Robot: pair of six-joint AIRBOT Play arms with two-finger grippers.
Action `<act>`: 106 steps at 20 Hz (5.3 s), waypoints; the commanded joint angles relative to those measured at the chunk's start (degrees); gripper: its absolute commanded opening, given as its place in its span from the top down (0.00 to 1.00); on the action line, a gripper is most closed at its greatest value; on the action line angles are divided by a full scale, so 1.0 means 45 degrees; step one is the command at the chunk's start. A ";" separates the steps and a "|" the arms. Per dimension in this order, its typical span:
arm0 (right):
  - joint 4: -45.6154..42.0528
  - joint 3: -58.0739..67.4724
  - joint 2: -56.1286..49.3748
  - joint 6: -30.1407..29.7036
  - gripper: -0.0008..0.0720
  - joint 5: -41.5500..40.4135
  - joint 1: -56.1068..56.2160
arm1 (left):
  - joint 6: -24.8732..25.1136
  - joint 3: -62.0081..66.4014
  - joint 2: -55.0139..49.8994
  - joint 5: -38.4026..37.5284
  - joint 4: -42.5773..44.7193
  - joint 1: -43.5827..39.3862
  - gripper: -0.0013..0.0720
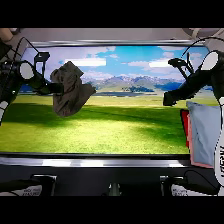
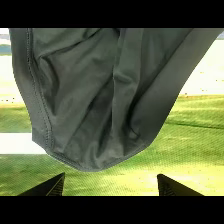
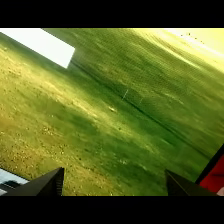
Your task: Fold the shirts.
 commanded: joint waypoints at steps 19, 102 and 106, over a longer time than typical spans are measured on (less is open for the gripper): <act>-0.0019 0.0010 -0.0005 -0.0005 0.05 -0.2735 0.0005 | -0.0899 -0.0029 -0.0549 0.4255 -0.1588 -0.0024 0.05; -0.0117 0.1195 0.7014 -0.1035 0.97 -0.7679 -0.0015 | 0.6023 0.6450 0.3769 0.6334 -0.9457 0.0131 0.95; 0.0413 0.2375 0.7878 -0.0136 0.97 -0.6169 -0.0015 | 0.5921 0.6717 0.5848 0.7825 -0.9462 0.1311 0.95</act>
